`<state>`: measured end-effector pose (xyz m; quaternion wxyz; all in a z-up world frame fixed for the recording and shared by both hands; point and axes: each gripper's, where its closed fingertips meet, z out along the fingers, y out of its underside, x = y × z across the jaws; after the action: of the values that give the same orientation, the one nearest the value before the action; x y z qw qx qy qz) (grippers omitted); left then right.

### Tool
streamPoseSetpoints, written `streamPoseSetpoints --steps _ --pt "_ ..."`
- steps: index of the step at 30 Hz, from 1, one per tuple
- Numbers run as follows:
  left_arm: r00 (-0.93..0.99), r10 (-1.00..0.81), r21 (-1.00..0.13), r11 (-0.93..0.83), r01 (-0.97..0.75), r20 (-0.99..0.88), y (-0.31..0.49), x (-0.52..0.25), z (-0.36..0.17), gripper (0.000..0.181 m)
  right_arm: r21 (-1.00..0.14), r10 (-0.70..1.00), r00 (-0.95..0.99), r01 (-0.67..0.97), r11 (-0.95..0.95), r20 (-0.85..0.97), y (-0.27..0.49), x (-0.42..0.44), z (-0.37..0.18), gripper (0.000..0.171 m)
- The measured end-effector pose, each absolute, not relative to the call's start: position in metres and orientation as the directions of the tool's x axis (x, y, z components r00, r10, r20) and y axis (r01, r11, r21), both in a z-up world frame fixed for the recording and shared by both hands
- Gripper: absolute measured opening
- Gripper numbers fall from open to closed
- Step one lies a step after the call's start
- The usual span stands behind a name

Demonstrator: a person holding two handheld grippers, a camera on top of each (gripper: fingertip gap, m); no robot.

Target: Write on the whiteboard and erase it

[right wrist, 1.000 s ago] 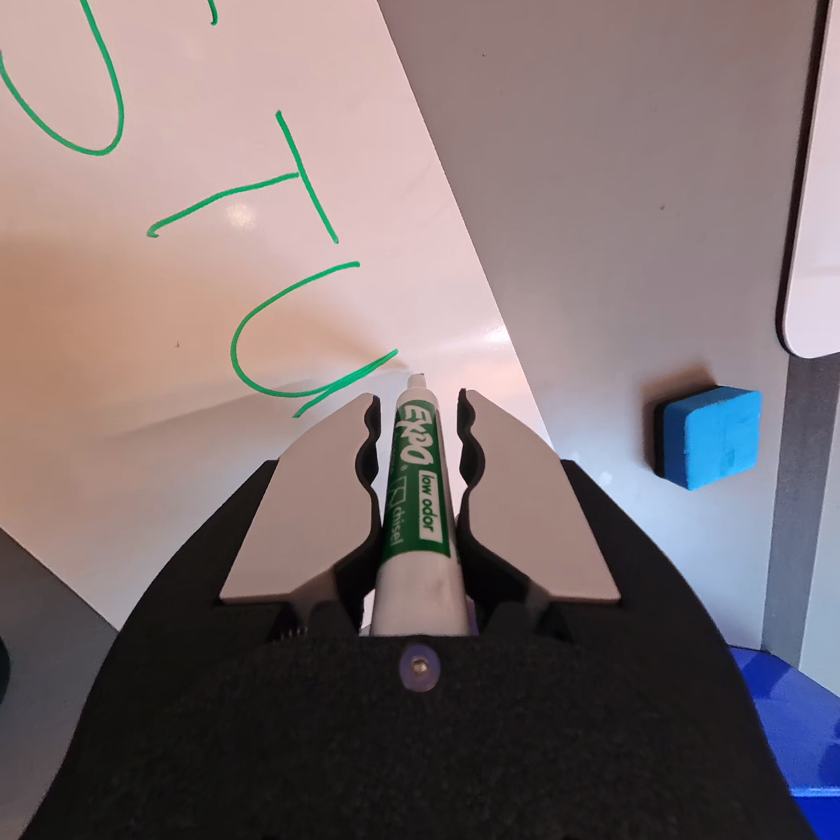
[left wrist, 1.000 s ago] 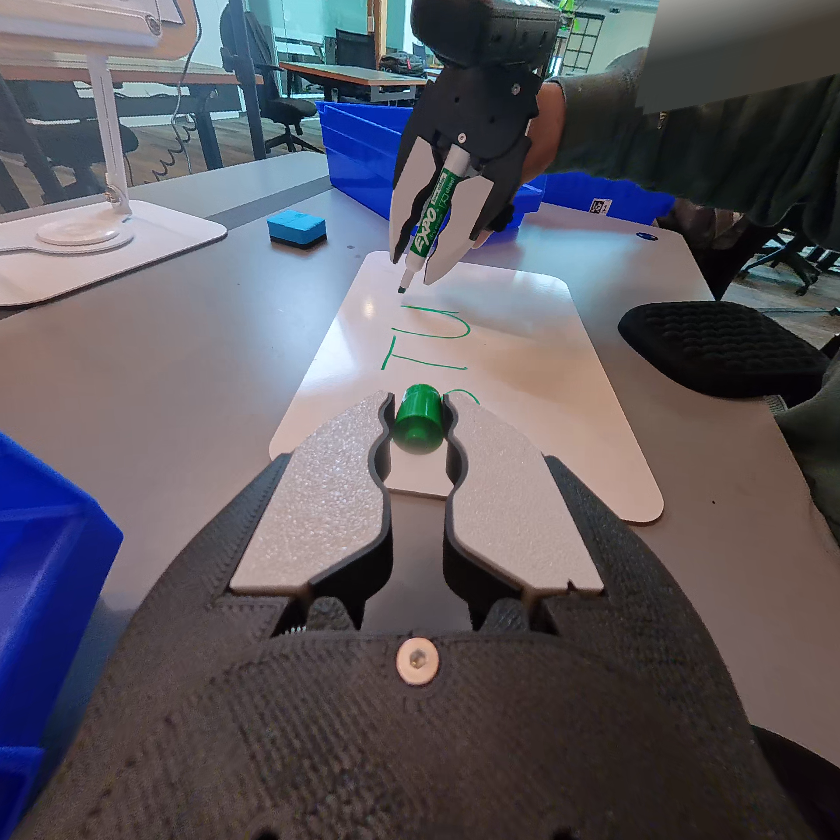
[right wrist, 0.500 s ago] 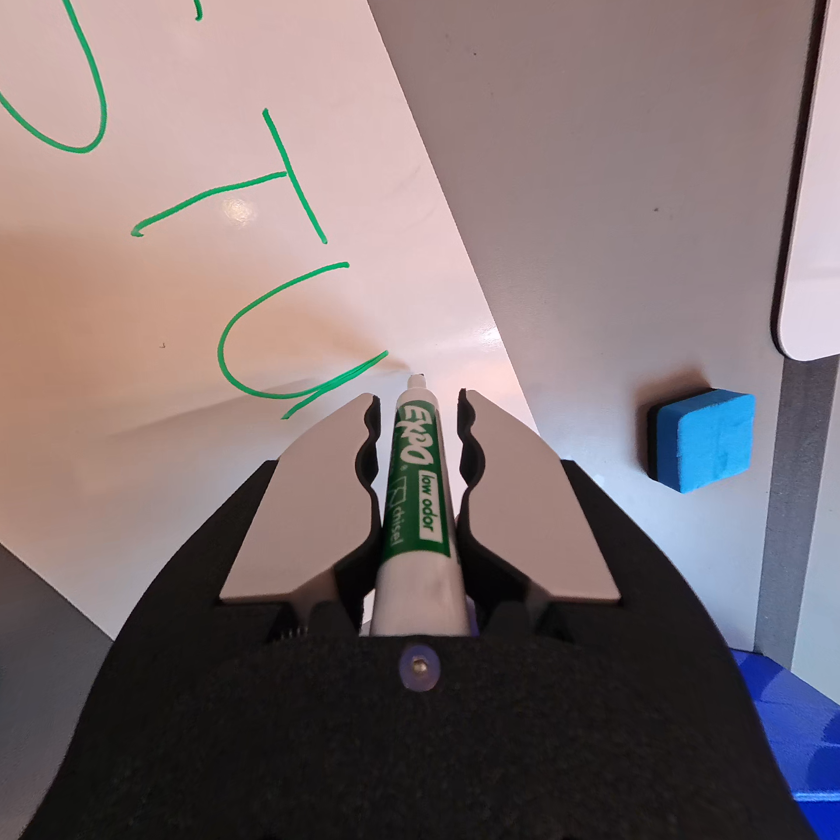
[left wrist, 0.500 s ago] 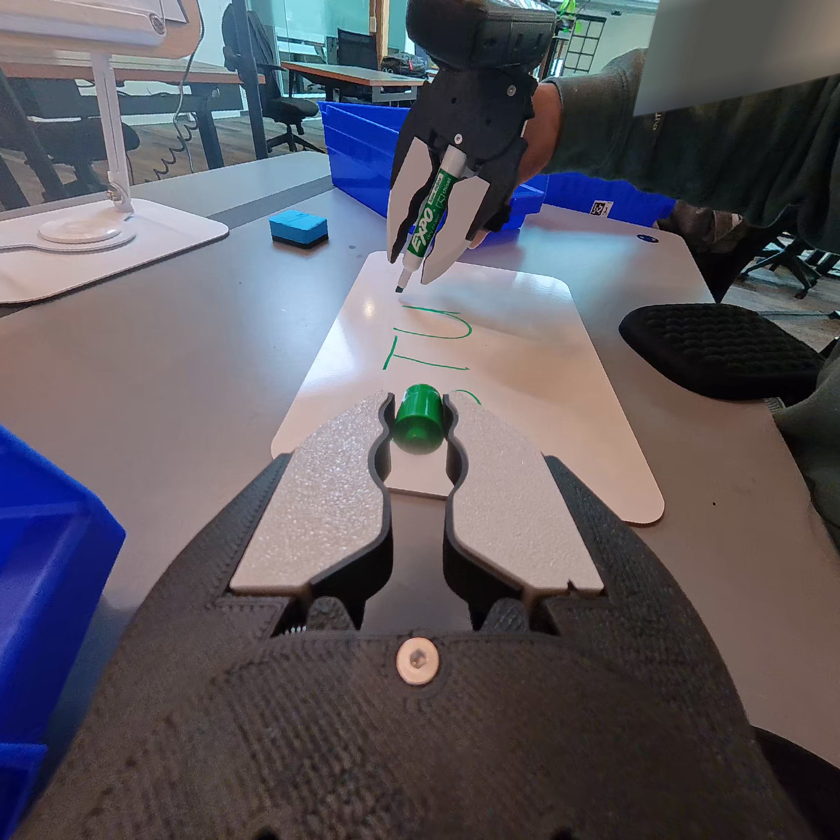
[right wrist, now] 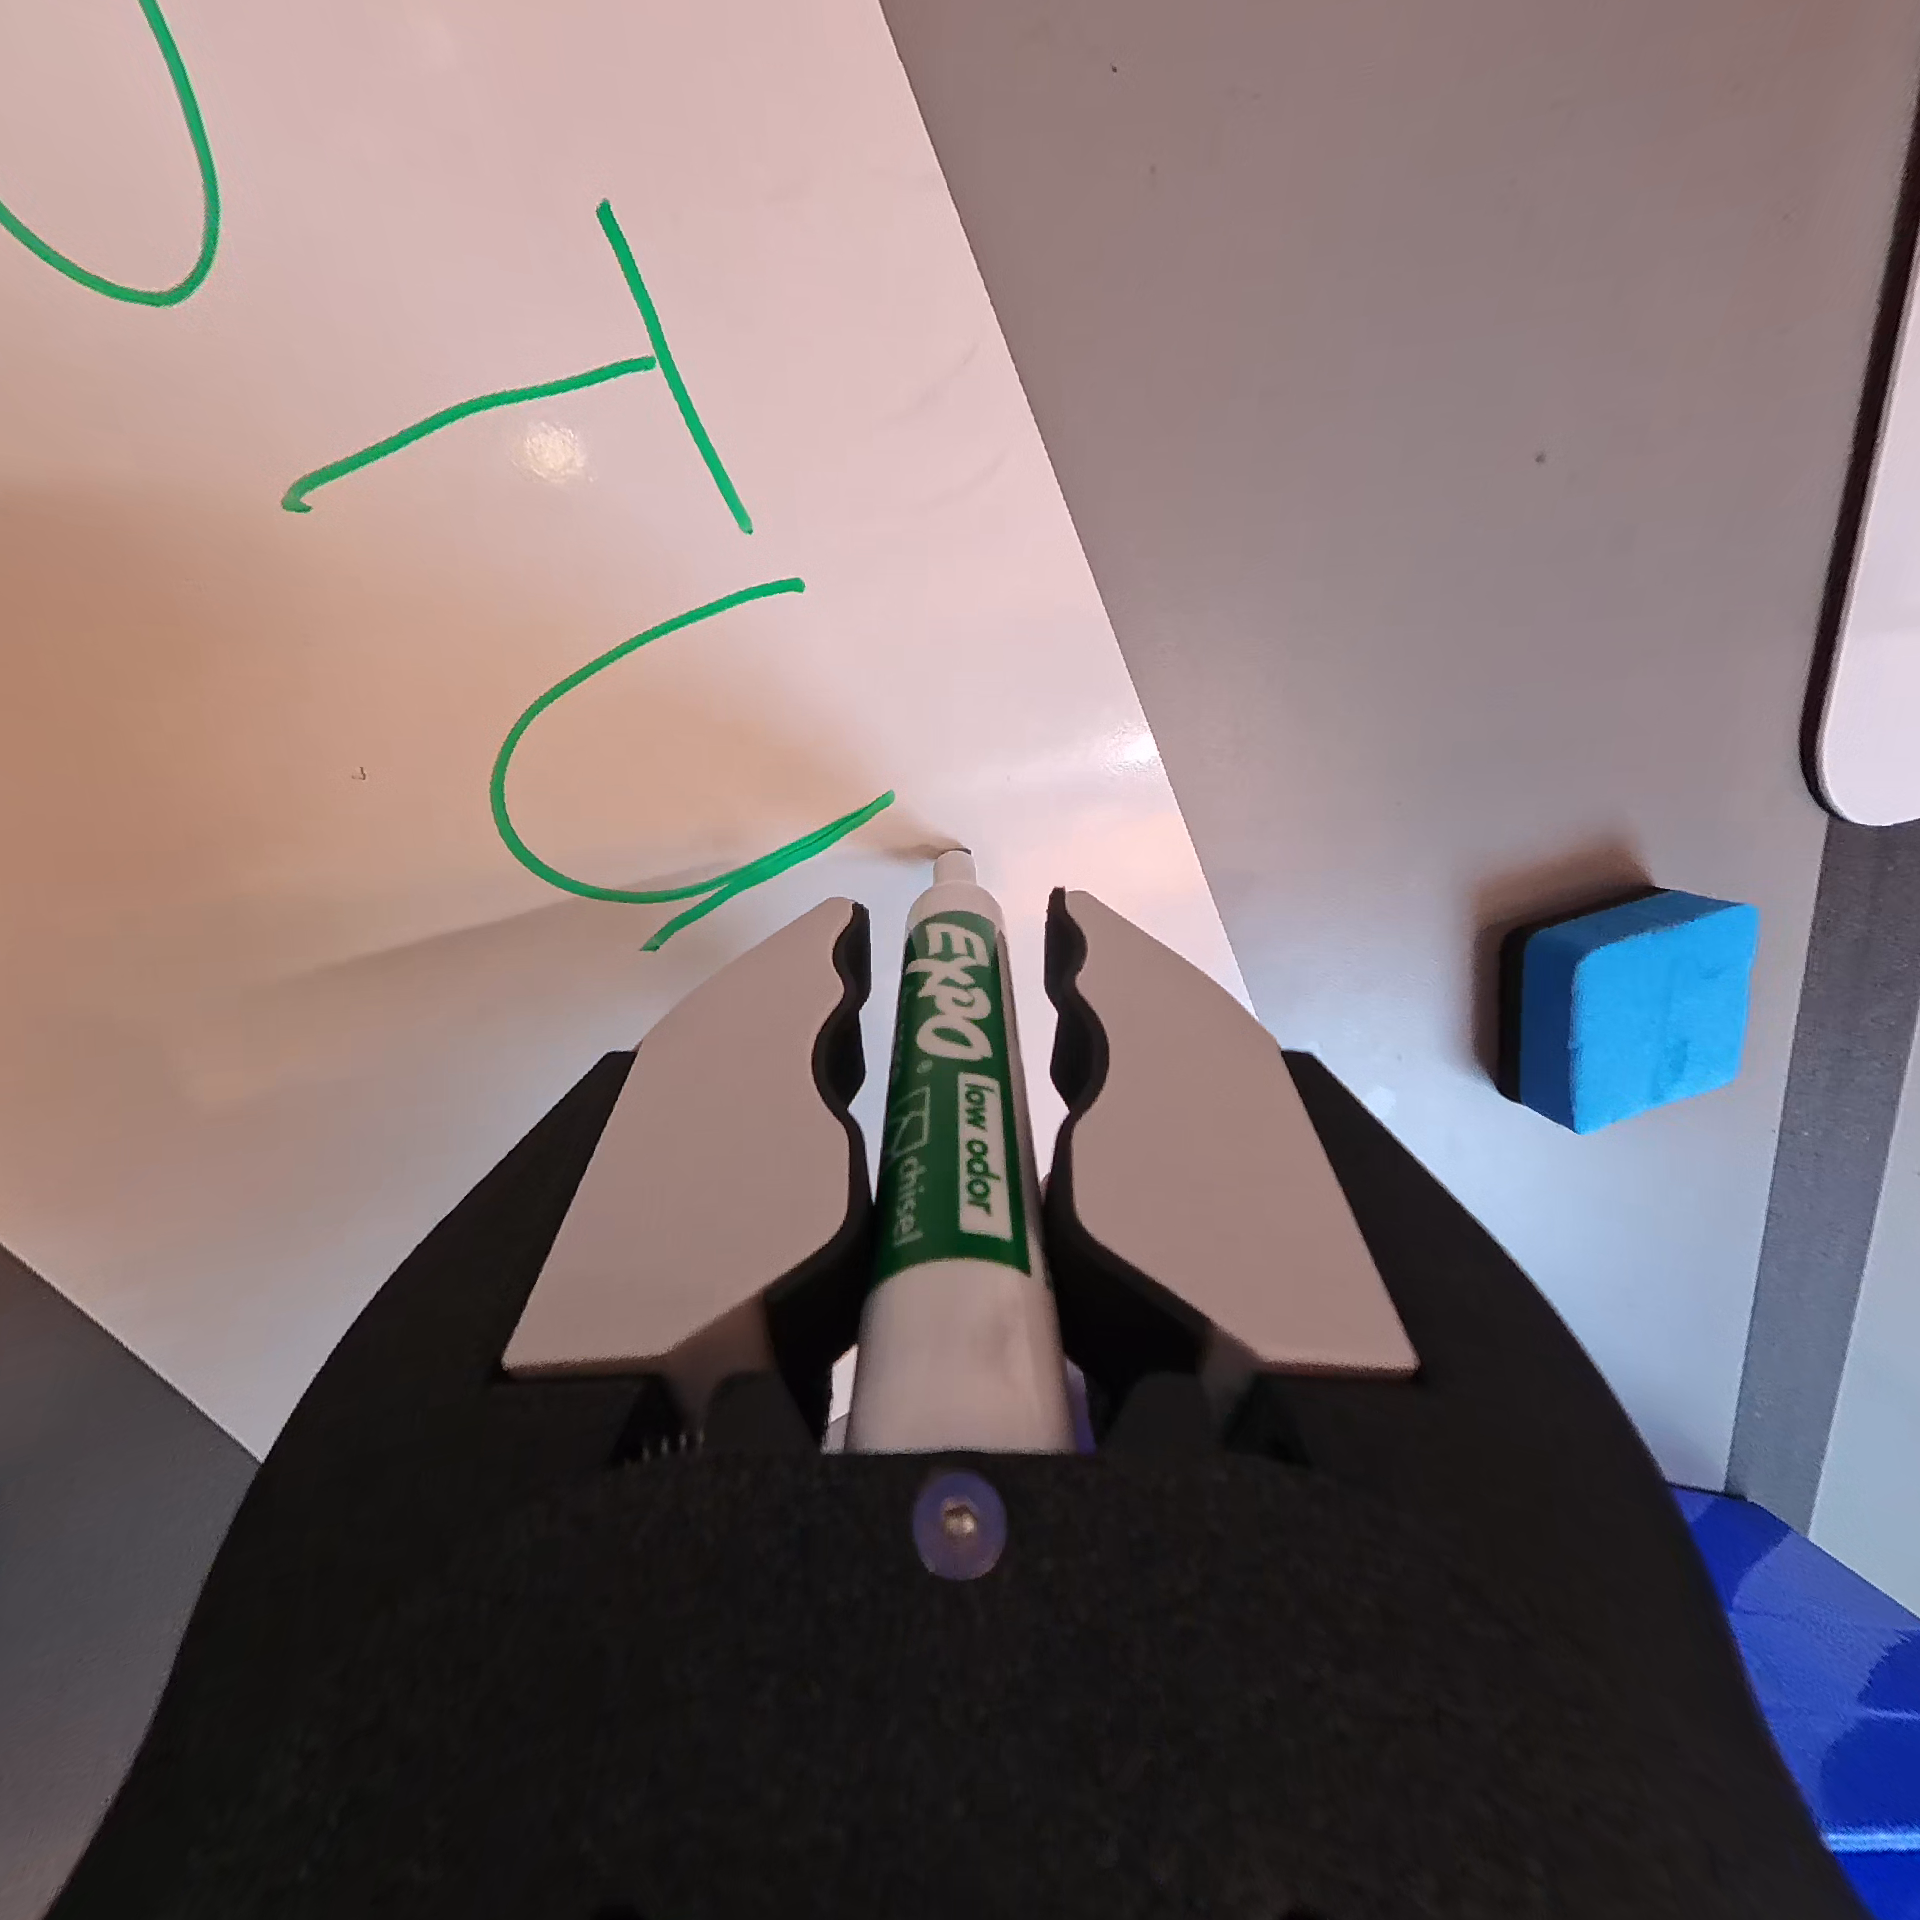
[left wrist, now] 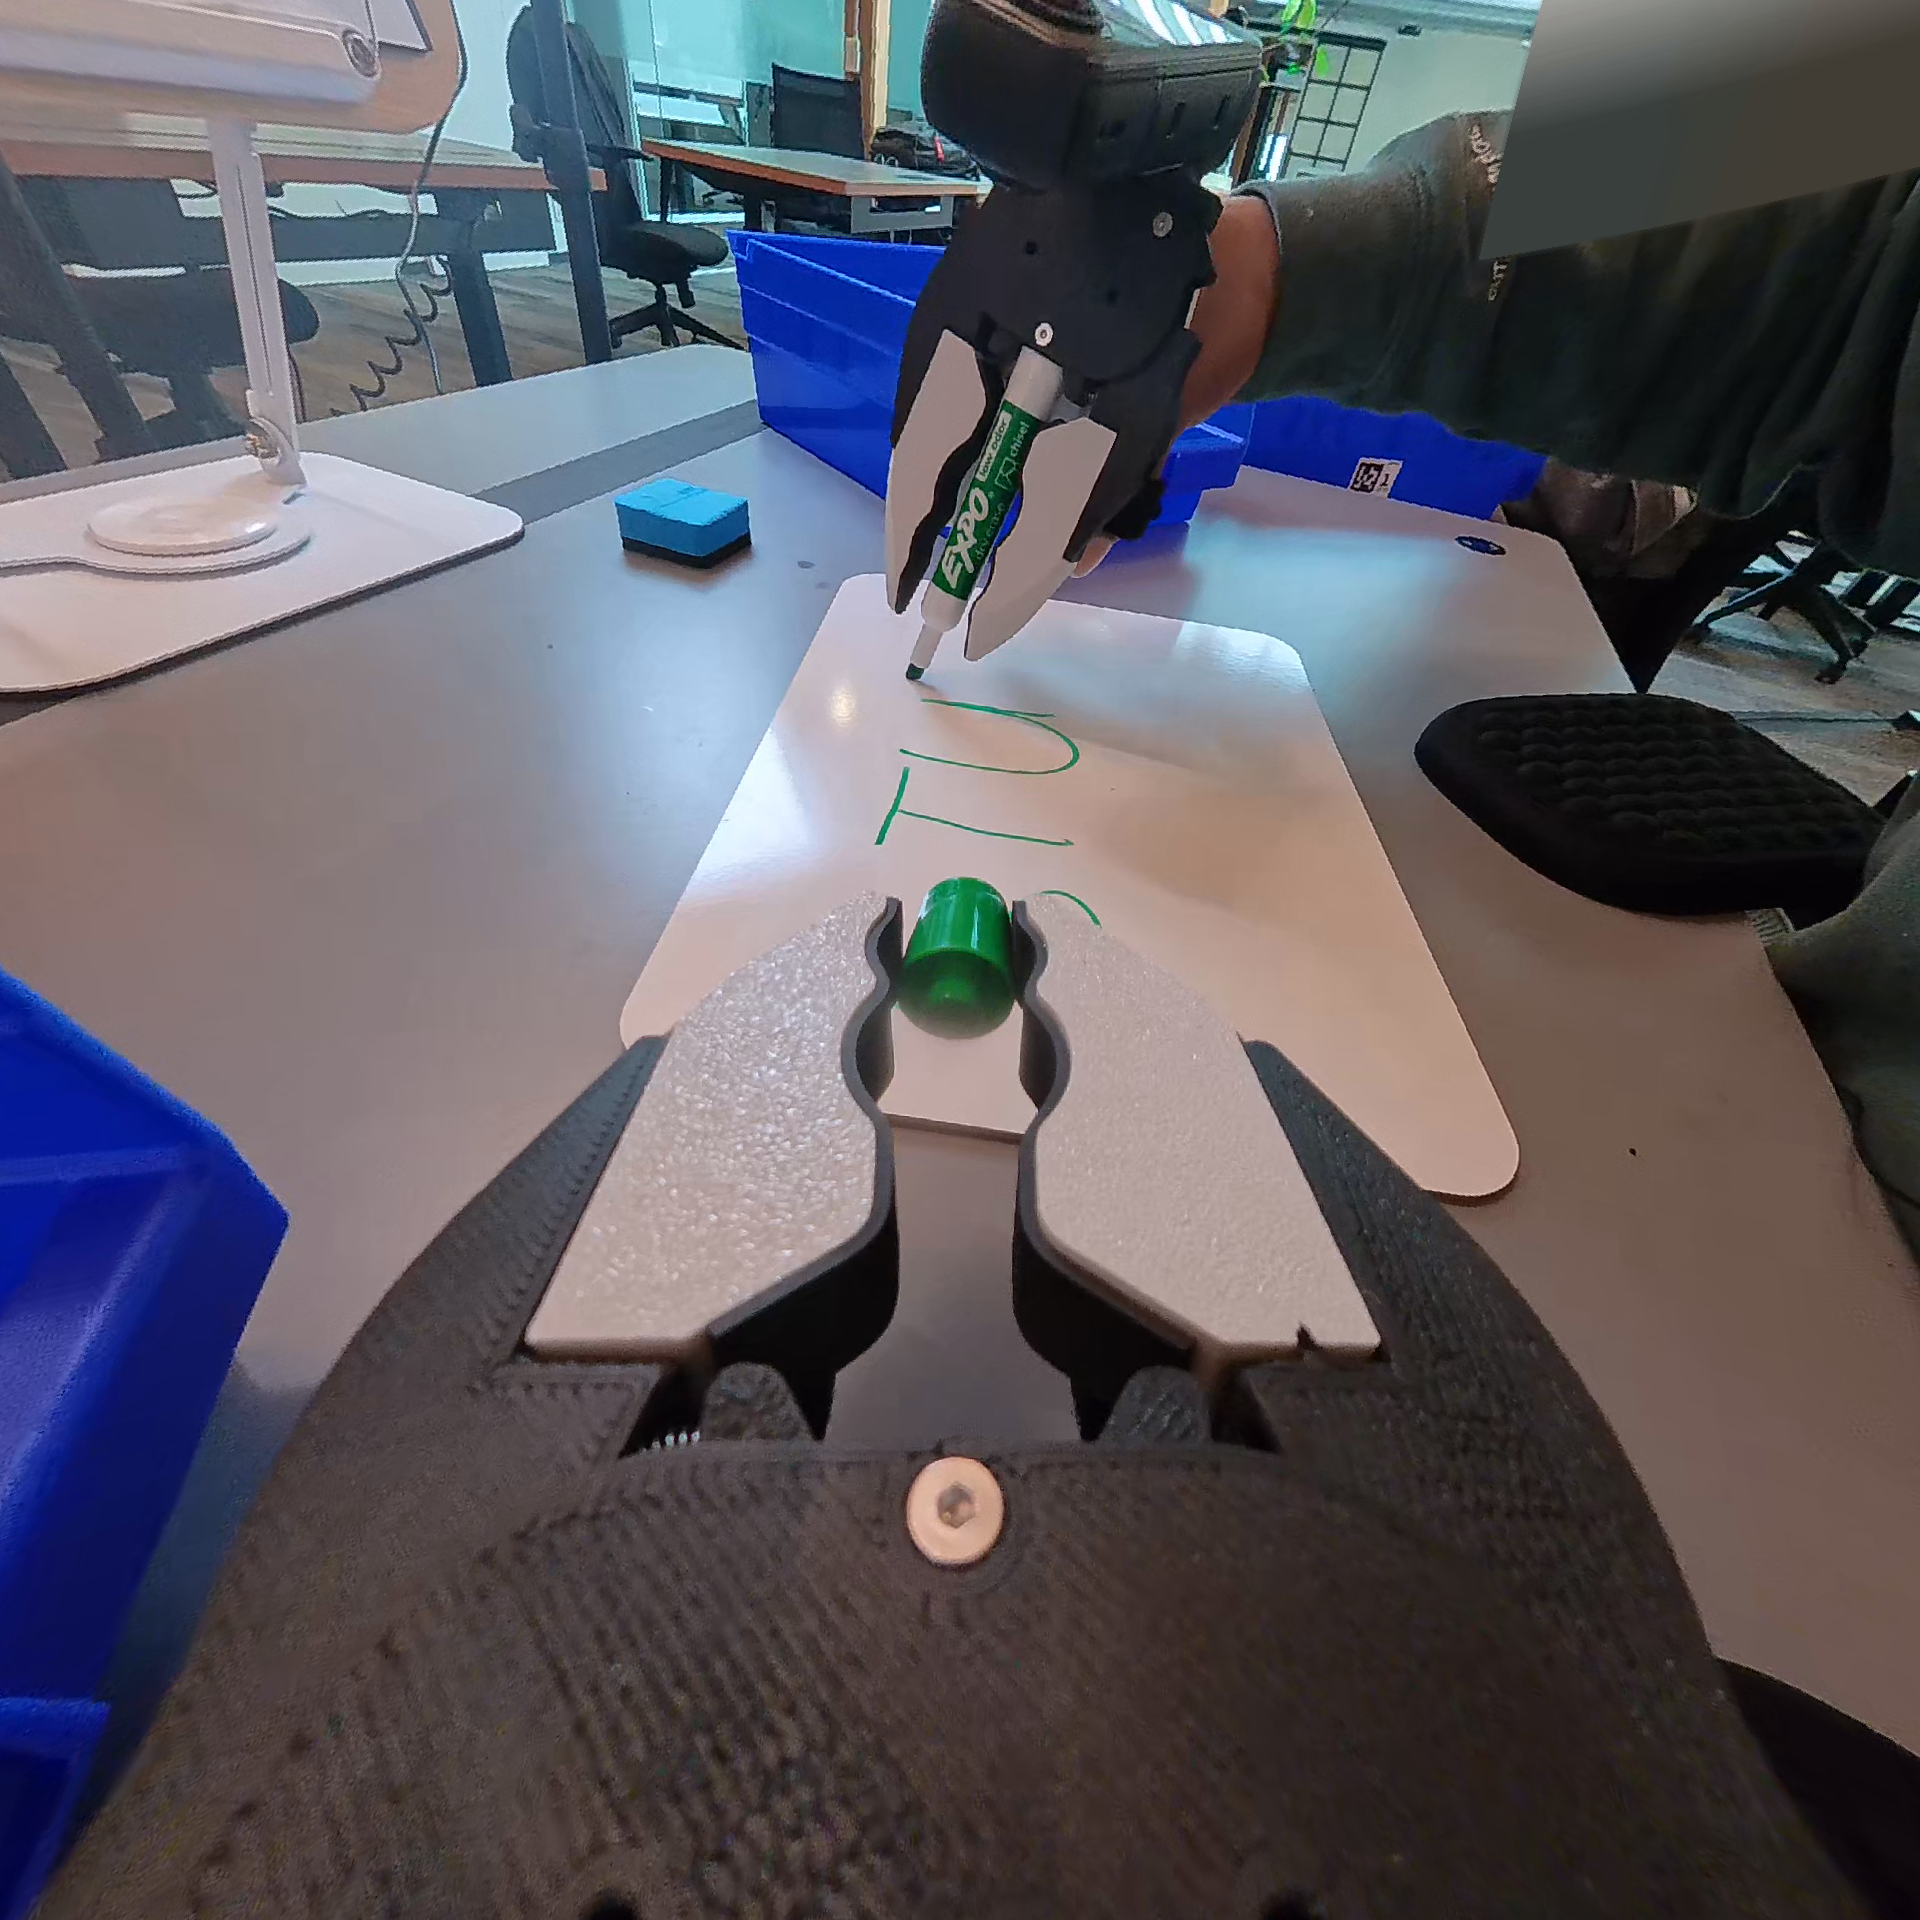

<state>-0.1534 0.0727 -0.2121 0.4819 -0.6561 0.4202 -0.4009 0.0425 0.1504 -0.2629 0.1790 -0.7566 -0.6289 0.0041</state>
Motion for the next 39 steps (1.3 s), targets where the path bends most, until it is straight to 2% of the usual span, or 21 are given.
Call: streamPoseSetpoints --steps 39 --pt "0.325 -0.94 -0.969 -0.169 -0.181 0.103 0.071 -0.152 -0.213 0.02 -0.251 0.957 0.216 0.954 -0.164 0.195 0.105 0.06 -0.263 0.033"
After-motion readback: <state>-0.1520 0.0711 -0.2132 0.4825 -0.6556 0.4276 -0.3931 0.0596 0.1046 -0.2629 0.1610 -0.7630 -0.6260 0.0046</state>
